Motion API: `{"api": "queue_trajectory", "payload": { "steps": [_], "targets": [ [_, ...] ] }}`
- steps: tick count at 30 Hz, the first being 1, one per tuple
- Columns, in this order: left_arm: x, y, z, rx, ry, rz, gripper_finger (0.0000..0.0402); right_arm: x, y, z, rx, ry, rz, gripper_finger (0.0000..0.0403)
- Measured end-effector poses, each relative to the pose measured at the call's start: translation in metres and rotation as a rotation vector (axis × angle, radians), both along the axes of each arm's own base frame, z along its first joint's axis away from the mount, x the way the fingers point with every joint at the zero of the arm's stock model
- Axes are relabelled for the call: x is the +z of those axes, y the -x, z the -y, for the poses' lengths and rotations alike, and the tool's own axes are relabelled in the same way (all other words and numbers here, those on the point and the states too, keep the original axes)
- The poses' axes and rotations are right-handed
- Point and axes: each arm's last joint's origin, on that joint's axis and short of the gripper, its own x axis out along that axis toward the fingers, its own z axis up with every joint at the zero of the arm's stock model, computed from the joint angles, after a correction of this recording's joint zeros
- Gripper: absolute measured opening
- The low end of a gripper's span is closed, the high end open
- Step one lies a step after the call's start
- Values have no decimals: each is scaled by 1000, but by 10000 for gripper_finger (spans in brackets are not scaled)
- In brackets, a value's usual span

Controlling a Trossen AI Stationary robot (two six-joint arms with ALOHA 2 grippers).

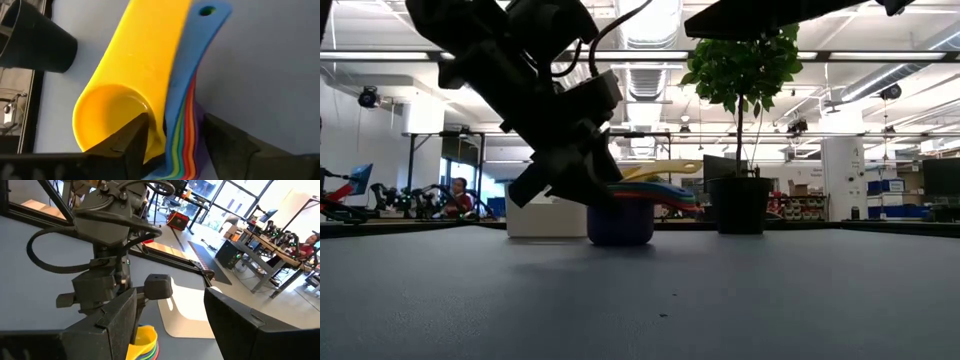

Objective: Nest measuring cups in basket
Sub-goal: Put the nested measuring cups into the white bin

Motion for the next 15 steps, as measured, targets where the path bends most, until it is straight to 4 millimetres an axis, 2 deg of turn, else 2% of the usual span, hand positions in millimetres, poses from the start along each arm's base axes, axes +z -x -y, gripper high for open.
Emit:
{"api": "queue_trajectory", "payload": {
  "steps": [15],
  "targets": [
    [12, 3, 4, -22, 3, 26, 164, -4, 0, 6, -30, -44, -34, 221]
  ]
}}
